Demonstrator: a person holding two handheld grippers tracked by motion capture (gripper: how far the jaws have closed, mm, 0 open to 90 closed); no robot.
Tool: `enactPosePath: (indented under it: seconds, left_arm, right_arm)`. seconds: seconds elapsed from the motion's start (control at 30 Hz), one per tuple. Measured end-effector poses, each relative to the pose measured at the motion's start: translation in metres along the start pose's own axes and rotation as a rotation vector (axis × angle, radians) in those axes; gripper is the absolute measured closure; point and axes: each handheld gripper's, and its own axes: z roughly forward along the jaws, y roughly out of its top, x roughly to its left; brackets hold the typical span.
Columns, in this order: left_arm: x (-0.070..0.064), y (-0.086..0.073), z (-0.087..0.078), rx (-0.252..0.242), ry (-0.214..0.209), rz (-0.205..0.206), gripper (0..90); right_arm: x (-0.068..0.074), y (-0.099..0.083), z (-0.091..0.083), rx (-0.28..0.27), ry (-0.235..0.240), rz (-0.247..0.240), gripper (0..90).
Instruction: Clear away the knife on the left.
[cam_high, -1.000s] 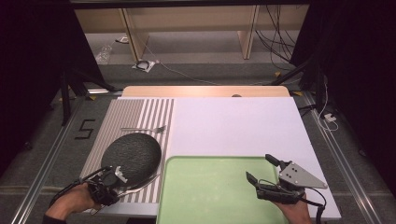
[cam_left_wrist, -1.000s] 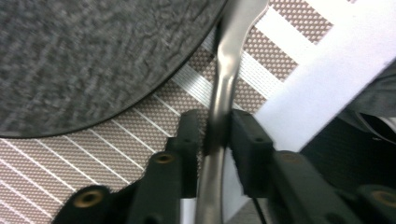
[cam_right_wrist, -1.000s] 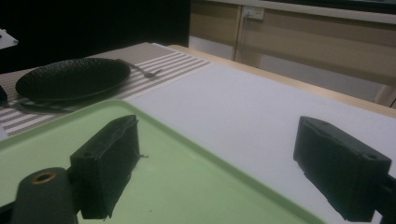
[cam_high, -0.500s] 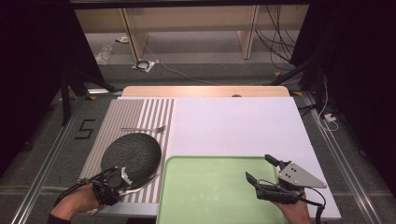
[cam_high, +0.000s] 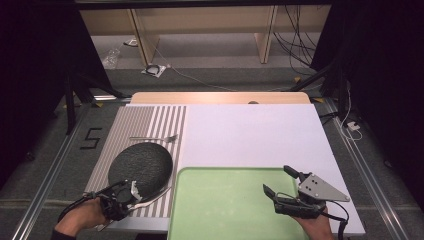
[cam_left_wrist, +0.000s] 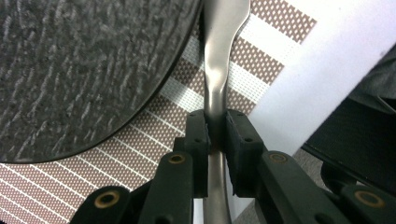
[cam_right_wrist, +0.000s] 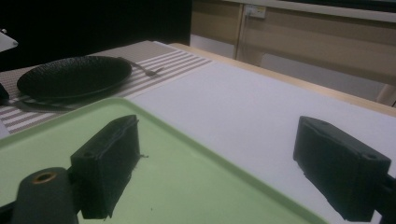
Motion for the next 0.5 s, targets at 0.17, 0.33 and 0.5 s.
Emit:
enactPosePath:
  seconds: [0.17, 0.33, 0.5]
  left_arm:
    - [-0.001, -0.003, -0.003, -0.008, -0.007, 0.002, 80.0]
    - [-0.001, -0.005, -0.008, -0.023, -0.013, 0.0, 80.0]
    - [-0.006, -0.005, -0.013, -0.065, -0.04, 0.021, 80.0]
  right_arm:
    - [0.0, 0.0, 0.0, -0.002, 0.001, -0.002, 15.5]
    - [0.0, 0.0, 0.0, -0.002, 0.002, -0.002, 15.5]
    - [0.0, 0.0, 0.0, -0.002, 0.001, -0.001, 15.5]
